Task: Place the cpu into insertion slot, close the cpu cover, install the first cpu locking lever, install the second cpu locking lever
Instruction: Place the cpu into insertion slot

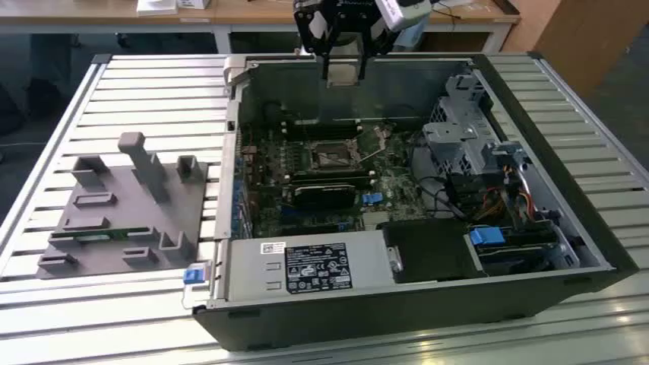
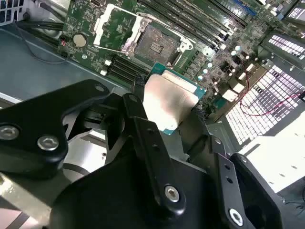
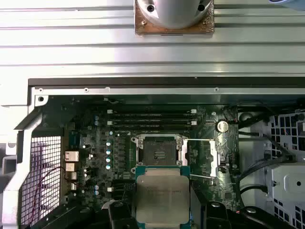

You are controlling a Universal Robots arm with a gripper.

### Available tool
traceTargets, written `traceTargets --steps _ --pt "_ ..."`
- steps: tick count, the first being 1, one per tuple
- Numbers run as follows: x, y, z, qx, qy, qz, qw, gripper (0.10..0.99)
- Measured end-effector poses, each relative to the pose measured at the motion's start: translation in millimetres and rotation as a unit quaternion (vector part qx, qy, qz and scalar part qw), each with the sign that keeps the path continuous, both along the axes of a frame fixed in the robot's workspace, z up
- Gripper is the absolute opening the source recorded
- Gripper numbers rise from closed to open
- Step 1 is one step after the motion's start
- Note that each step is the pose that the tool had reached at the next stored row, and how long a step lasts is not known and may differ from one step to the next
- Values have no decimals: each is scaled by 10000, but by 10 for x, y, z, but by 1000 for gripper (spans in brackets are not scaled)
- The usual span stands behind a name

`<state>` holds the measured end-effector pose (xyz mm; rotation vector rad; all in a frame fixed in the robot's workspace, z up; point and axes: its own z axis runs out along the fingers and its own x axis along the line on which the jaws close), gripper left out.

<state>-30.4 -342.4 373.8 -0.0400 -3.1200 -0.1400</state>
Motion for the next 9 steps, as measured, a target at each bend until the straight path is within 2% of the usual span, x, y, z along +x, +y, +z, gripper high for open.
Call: traceTargets --steps 9 --pt "-1 0 0 0 0 -26 10000 537"
